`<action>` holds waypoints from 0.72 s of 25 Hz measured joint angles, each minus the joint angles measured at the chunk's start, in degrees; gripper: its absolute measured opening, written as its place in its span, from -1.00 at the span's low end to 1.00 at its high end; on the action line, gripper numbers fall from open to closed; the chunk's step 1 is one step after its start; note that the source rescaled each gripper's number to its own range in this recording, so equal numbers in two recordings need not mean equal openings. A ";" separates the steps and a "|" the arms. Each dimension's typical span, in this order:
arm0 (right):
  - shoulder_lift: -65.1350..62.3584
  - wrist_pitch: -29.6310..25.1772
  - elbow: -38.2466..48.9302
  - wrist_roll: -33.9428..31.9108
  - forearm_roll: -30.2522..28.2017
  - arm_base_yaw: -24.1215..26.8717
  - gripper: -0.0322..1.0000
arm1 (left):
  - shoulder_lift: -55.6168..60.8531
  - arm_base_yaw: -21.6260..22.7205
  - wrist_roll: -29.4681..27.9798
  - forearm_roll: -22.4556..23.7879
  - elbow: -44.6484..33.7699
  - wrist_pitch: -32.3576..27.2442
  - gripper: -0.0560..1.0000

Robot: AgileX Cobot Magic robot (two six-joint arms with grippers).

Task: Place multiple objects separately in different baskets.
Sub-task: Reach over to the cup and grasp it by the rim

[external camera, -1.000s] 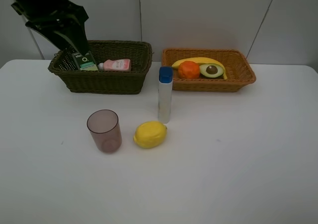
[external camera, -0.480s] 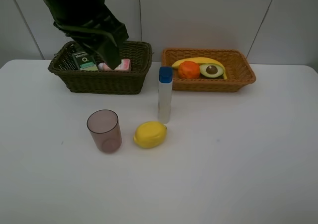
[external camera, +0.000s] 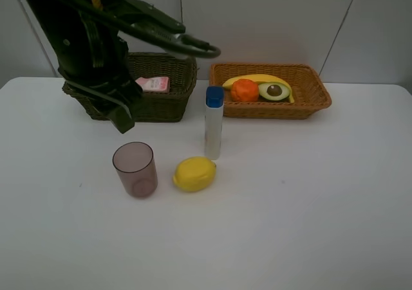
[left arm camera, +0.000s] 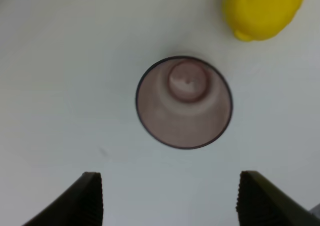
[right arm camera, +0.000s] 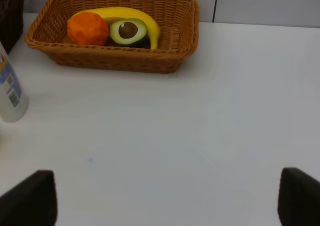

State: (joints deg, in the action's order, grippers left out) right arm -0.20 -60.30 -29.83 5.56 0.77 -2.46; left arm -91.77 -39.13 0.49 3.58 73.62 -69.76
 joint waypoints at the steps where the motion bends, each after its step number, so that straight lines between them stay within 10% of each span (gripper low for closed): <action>1: 0.00 0.00 0.00 0.00 0.00 0.00 0.80 | 0.00 1.05 0.00 0.12 -0.42 0.00 0.56; 18: 0.00 0.00 0.00 0.00 0.05 0.00 0.80 | -6.83 4.46 2.72 0.04 -1.29 3.98 0.56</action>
State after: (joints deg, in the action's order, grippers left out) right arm -0.20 -60.30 -29.83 5.56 0.82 -2.46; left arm -98.60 -34.67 3.20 3.61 72.33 -65.77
